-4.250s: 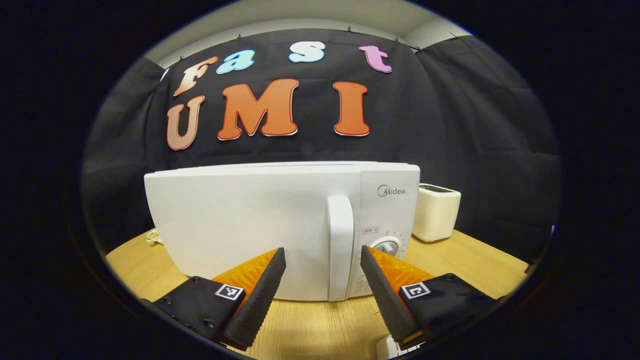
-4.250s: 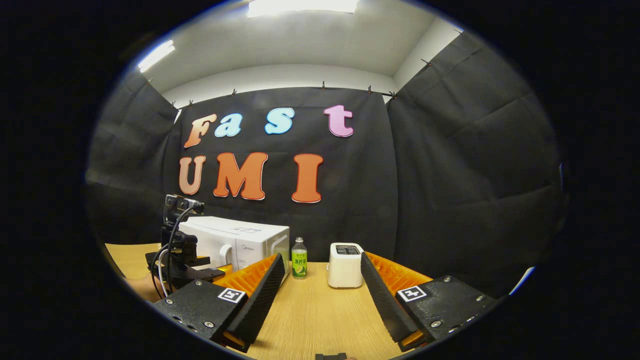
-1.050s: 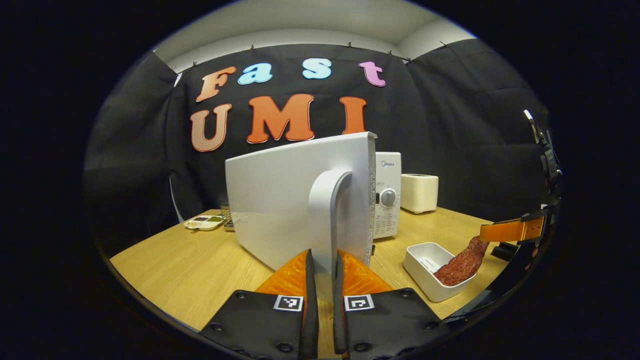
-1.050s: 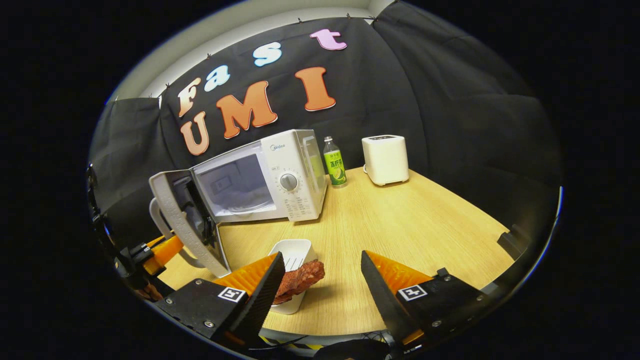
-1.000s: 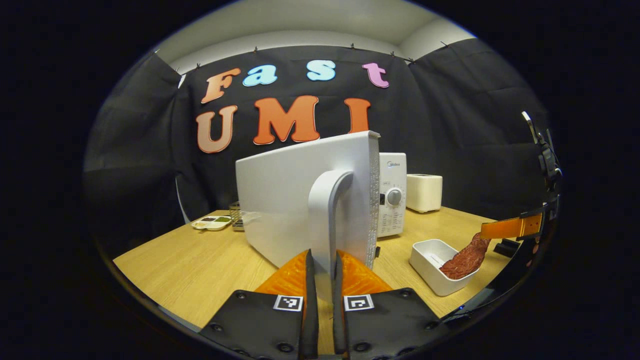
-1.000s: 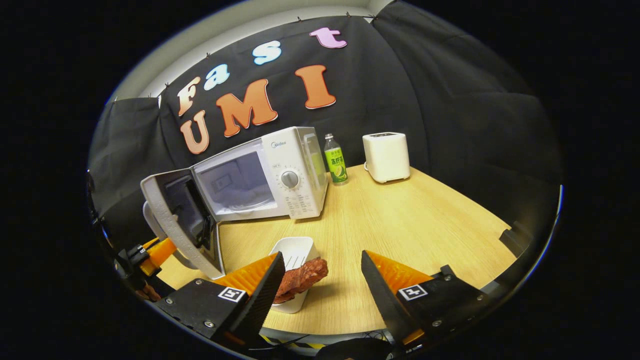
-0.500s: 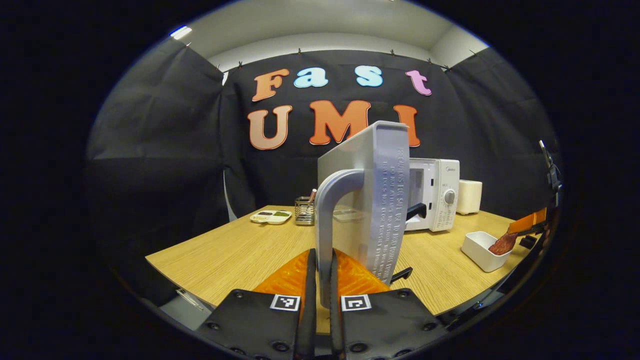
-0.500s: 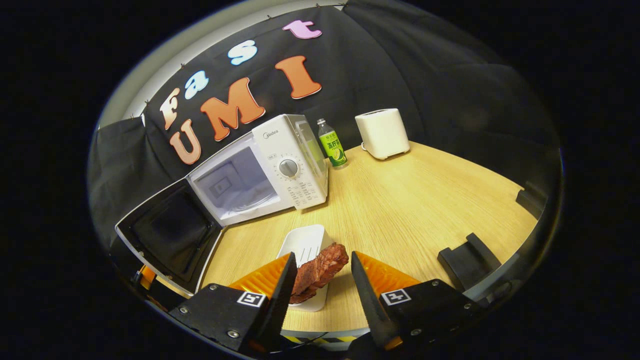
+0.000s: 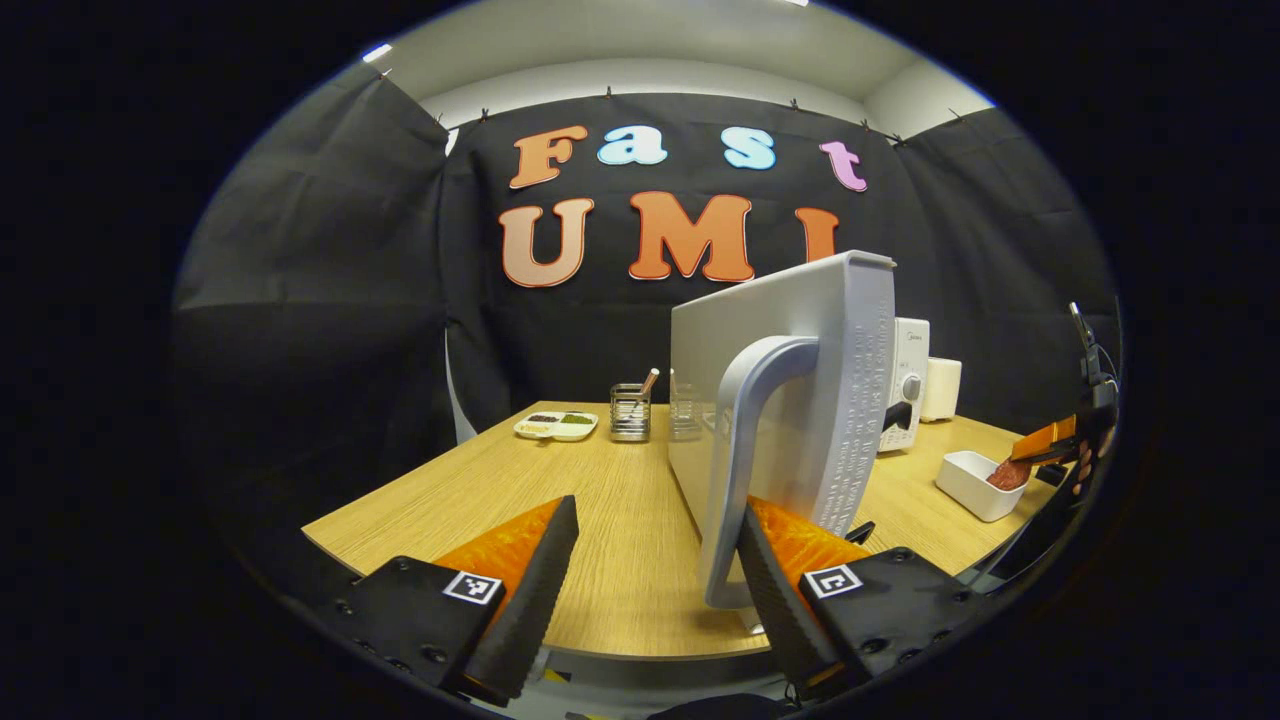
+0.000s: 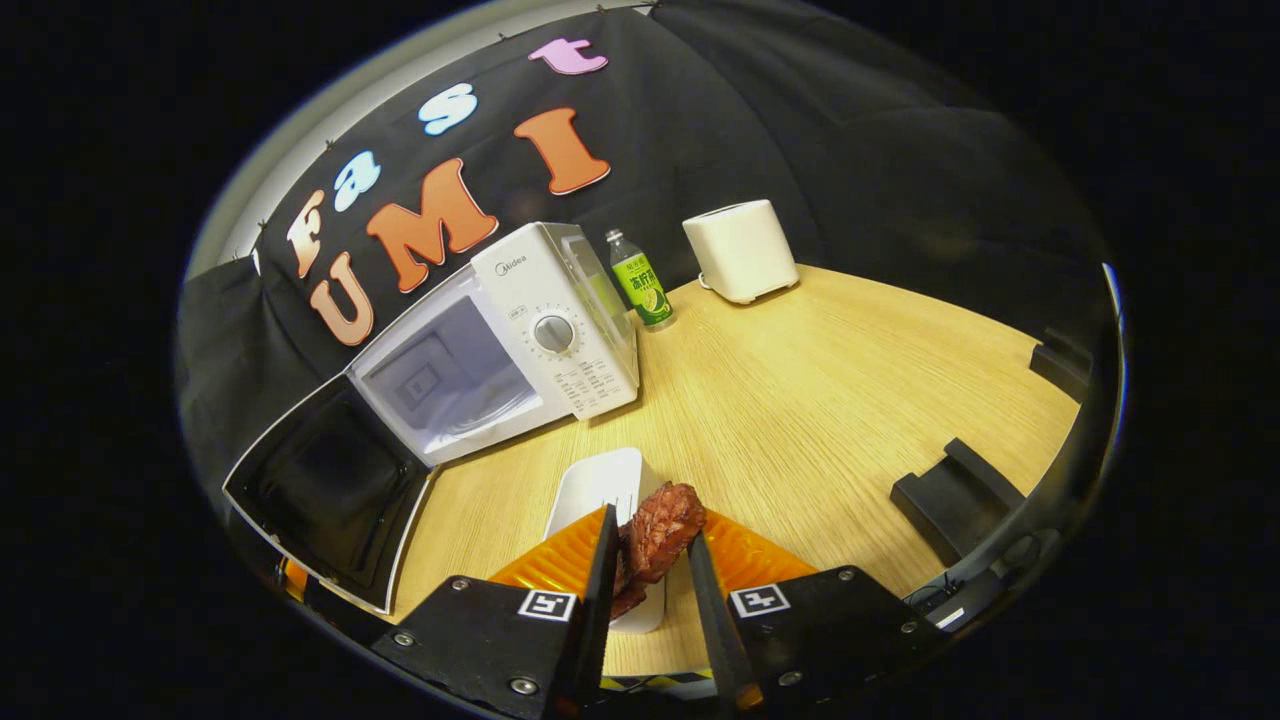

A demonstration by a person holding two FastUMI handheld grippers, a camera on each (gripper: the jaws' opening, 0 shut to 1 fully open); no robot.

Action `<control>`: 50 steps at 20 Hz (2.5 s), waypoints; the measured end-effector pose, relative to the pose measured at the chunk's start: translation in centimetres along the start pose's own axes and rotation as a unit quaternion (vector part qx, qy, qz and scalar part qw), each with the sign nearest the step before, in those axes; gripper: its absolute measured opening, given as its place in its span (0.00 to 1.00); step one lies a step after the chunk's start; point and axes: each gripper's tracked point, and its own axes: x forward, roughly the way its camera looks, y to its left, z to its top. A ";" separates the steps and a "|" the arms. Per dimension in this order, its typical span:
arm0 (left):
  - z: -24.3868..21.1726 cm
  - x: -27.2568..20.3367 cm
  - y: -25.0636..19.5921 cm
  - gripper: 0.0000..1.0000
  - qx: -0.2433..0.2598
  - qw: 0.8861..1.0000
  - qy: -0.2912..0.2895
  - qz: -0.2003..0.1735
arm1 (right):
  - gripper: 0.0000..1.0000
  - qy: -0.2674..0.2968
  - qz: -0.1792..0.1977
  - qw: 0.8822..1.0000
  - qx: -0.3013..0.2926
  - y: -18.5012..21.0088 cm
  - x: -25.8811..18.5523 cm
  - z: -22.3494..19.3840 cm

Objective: Open the microwave oven with the left hand, put the food in, and close the microwave oven.

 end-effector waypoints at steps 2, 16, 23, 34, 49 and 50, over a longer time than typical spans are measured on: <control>0.0 -0.4 0.9 0.86 0.010 1.000 -0.001 -0.004 | 0.40 0.003 -0.001 1.000 0.019 -0.1 0.0 -0.1; -0.3 -2.9 11.0 0.95 0.021 0.996 -0.002 0.087 | 0.16 -0.039 0.027 0.998 -0.033 5.4 -0.2 1.4; 0.4 -1.1 12.2 0.95 0.006 0.995 -0.014 0.100 | 0.13 -0.057 0.011 0.993 -0.102 7.0 -1.7 2.8; -1.4 1.6 11.2 1.00 -0.001 0.996 0.025 0.084 | 0.13 -0.152 0.064 0.975 -0.149 18.6 -1.3 9.0; -2.5 2.8 11.9 0.97 -0.024 0.996 0.031 0.075 | 0.13 -0.232 0.082 0.963 0.109 26.3 12.6 11.8; -2.5 2.8 12.3 0.97 -0.024 0.996 0.031 0.077 | 0.13 -0.235 0.077 0.960 0.128 26.2 13.8 11.8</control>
